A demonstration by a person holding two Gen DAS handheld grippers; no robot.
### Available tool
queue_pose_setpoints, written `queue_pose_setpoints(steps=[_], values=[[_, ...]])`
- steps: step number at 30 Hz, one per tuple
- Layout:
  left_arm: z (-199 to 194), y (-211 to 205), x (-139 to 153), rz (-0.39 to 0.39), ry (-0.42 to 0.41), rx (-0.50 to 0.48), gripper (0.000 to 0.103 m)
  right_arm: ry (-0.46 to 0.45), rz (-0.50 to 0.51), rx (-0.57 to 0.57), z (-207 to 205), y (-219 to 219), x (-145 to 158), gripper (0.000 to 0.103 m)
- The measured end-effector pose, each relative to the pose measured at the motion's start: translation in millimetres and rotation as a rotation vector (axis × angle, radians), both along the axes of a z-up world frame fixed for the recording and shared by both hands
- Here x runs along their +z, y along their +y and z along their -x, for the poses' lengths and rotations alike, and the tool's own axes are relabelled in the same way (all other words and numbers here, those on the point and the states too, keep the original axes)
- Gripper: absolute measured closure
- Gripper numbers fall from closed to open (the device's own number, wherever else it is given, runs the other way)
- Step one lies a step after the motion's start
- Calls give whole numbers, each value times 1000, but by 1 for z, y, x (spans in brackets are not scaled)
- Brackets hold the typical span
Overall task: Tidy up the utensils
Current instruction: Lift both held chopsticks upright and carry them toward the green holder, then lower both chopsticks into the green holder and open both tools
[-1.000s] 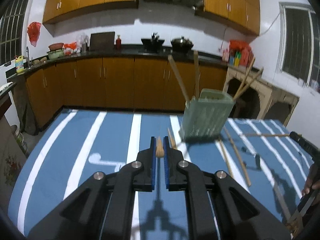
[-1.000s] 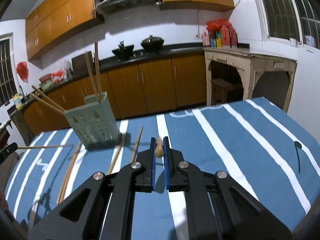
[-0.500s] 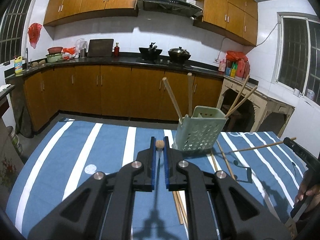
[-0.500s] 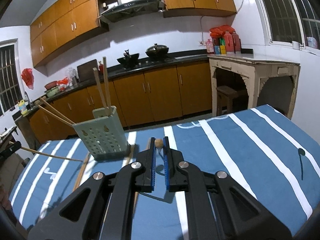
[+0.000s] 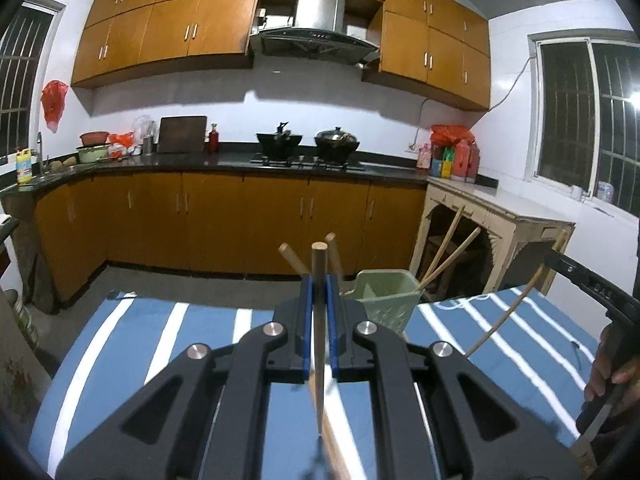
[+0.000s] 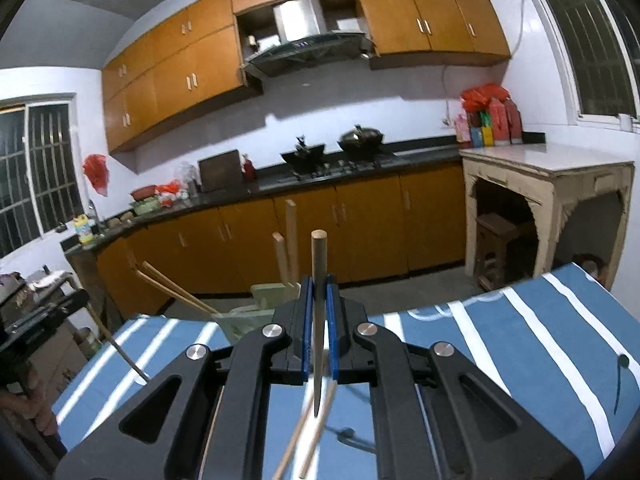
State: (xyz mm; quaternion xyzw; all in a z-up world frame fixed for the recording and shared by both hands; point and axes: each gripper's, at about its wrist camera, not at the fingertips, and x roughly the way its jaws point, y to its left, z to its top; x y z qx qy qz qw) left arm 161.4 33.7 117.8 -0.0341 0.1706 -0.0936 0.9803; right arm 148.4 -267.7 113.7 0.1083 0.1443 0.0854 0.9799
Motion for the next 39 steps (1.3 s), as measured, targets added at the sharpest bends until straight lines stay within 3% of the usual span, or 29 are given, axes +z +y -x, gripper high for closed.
queue_pose_setpoints(steps=[10,18,33,39], values=[[-16,-33,55,53,-159,-5,95,-200,-24,32,-15,28,55,95],[-48,-47,84,128,-277,88,95,-255,-16,-34,-44,39,46,95],[-91,-49,62,136,-197,125,95,-293,-30,-87,-75,45,56,96],[-96,-48,54,129,-171,114,95,-216,-15,-113,-88,44,30,95]])
